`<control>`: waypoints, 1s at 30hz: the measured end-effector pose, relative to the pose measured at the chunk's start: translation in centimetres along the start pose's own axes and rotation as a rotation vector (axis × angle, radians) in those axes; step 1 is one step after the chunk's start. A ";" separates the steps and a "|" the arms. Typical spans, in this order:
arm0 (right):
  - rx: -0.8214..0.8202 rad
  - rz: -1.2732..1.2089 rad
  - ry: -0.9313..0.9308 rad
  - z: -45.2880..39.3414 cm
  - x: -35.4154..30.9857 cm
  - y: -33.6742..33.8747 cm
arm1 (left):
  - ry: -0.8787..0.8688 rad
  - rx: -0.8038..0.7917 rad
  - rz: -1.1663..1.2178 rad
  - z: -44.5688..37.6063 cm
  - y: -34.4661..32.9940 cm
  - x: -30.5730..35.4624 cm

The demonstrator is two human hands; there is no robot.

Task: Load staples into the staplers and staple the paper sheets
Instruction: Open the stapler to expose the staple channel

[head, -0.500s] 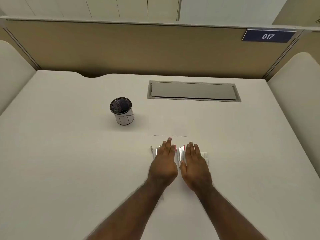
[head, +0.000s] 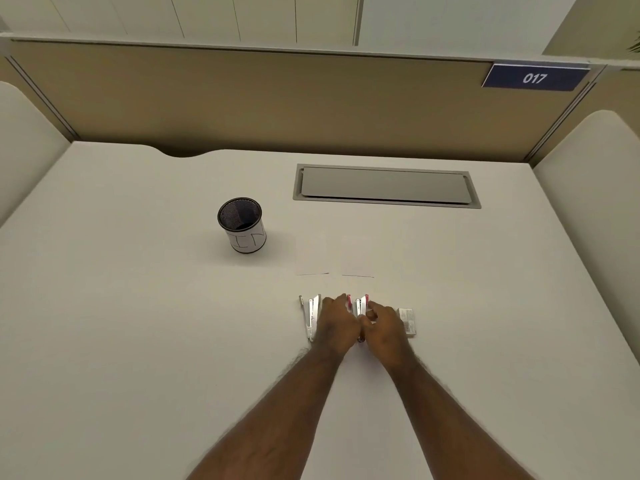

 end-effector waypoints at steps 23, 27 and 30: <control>-0.155 -0.259 0.060 0.0 0.6 3.1 | 0.043 -0.251 0.629 1.7 1.1 -0.8; -0.214 -0.269 0.077 0.4 0.1 4.4 | 0.021 -0.302 0.621 2.1 1.2 -0.7; -0.261 -0.255 0.092 0.7 -0.3 5.1 | -0.004 -0.316 0.605 2.3 1.2 -0.6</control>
Point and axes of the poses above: each hand's wrist, its own z-axis away from the middle knuckle, its own y-axis out of the back of the hand, x = y × z, the point moved 2 cm from there along -z, towards the middle knuckle, and after that the axes turned 1 degree about x, right-handed, at the moved point
